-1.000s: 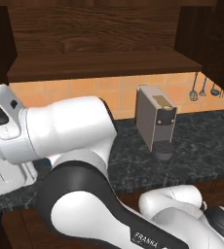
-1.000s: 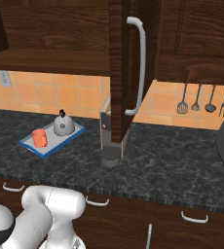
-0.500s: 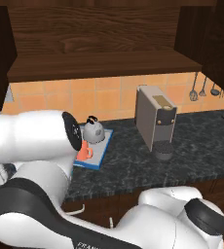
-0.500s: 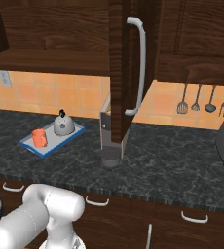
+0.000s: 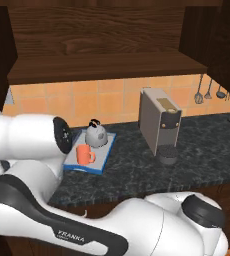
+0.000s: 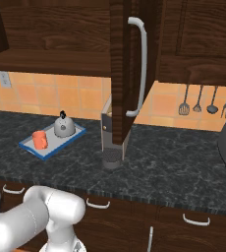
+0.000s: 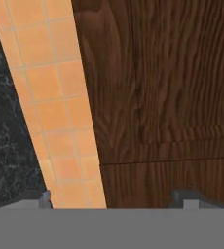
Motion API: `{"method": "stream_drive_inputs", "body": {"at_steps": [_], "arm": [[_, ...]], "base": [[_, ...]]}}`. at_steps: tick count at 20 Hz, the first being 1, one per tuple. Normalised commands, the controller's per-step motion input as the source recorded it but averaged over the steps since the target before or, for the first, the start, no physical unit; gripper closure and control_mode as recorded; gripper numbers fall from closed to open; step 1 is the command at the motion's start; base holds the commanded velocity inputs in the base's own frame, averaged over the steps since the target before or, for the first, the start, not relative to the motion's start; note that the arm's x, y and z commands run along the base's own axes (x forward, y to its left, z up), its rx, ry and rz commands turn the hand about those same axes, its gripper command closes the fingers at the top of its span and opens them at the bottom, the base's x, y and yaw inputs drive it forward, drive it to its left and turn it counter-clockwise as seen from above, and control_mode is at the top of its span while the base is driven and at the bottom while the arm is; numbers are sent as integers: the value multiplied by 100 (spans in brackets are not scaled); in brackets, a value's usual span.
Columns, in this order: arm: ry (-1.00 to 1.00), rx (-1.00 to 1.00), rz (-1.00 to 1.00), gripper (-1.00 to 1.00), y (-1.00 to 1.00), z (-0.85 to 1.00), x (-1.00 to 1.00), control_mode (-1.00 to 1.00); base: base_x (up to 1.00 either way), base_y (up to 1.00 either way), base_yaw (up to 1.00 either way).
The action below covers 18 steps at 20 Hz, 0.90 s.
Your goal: Pick the kettle from the counter and place it on the tray. Then pick the mug from the cabinet and place it on the tray. Then close the cabinet doors.
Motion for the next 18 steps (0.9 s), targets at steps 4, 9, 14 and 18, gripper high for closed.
{"method": "stream_drive_inputs", "body": {"at_steps": [4, 9, 14, 18], "arm": [[0, 0, -1, -100, 0, 1, 23, -100], [0, 0, -14, -100, -26, 6, 14, -100], [2, -1, -26, -100, -48, 14, 15, -100], [6, 0, -28, -100, -53, 18, 16, -100]], "base": [[0, 0, 0], [0, 0, 0], [0, 0, 0], [0, 0, 0]]}}
